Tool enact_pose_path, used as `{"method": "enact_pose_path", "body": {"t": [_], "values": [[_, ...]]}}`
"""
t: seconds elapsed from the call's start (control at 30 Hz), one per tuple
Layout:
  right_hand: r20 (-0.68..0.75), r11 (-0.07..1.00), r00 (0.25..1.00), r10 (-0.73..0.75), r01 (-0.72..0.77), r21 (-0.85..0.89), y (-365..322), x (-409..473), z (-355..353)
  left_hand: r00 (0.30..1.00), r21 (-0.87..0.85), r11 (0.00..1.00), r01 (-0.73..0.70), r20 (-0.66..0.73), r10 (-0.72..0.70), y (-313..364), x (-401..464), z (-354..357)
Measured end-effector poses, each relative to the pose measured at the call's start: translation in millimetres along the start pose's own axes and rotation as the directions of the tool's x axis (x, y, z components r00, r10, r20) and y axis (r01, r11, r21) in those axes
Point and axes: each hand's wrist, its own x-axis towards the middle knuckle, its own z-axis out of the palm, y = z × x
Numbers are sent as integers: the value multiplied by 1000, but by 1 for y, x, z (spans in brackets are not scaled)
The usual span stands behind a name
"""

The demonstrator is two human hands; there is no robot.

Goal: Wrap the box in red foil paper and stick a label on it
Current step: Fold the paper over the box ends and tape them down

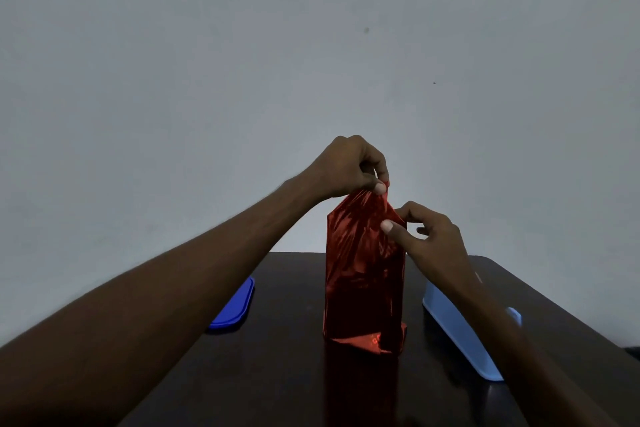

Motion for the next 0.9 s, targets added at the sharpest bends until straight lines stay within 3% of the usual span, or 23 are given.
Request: {"method": "enact_pose_path", "body": {"t": [0.2,0.33,0.4,0.57,0.9], "values": [[-24,1000,1000,17,-17,14,2,1,1,998,-75,997,8,-69,-14,-3,-3,-15],[-41,999,999,30,-30,13,2,1,3,989,-147,987,61,145,-40,-8,-12,-28],[-50,999,998,30,-29,18,2,0,3,980,-149,985,86,189,-57,-10,-16,-23],[-54,999,998,34,-31,44,2,-1,6,1000,-80,996,27,-5,-28,-12,-14,-6],[-45,997,998,35,-32,69,4,0,4,996,-105,994,-36,74,44,-17,-6,-7]]}}
